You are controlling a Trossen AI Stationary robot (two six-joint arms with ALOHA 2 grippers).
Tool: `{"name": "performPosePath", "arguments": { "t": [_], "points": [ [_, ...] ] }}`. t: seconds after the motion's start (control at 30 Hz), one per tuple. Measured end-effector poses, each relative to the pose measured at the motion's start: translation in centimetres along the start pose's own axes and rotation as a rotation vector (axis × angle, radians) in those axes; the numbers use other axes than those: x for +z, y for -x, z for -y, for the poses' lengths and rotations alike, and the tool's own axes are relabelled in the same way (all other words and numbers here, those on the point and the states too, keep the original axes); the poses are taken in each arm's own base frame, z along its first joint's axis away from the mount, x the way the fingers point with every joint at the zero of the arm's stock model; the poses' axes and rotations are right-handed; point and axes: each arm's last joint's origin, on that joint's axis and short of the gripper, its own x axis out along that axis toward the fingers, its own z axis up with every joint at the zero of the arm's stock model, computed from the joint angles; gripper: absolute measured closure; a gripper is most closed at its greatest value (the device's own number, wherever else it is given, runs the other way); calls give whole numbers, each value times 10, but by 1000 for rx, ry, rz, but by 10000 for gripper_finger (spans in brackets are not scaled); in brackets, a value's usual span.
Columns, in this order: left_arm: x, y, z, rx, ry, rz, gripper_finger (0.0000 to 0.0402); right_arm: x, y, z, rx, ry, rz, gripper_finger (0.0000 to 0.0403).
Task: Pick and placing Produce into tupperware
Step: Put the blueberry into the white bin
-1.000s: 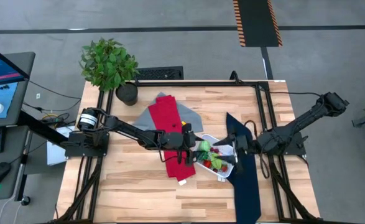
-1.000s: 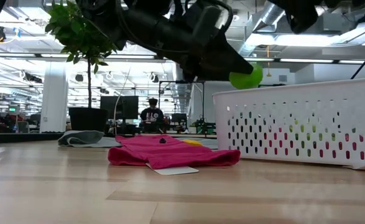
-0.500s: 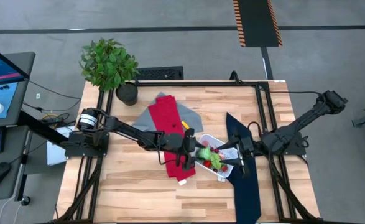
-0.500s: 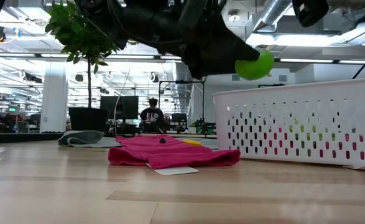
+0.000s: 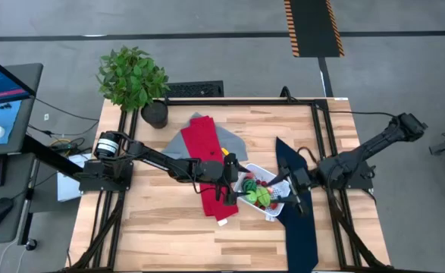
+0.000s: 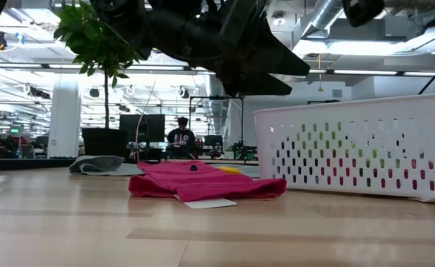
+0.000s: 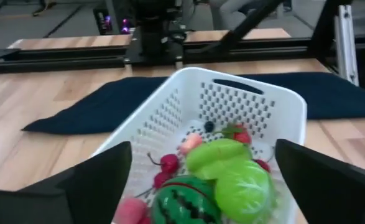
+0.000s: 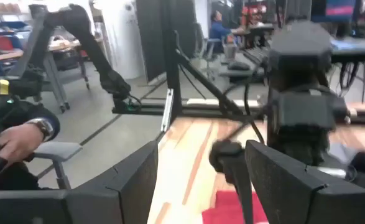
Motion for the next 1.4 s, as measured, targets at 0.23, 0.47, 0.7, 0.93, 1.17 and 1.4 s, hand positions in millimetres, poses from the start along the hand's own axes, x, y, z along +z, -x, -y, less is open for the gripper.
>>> {"name": "performPosePath", "arguments": {
  "t": [0.23, 0.47, 0.7, 0.93, 1.17, 1.4],
  "points": [
    [3, 0, 1, -103, 5, 25, 18, 3, 25, 36, 47, 31, 41, 138],
    [2, 0, 2, -104, 33, 15, 21, -32, 87, 50, -49, 41, 230, 138],
    [0, 2, 0, -100, -26, -17, 21, -54, 110, 51, -106, 74, 248, 138],
    [8, 12, -22, -75, -28, -82, 22, -62, 106, 52, -100, 87, 153, 138],
    [22, 31, -55, -73, -26, -106, 22, -64, 105, 52, -93, -34, 135, 138],
    [34, 69, -116, 84, 18, -191, 22, -65, 105, 53, -94, -123, 135, 138]
  ]
}}
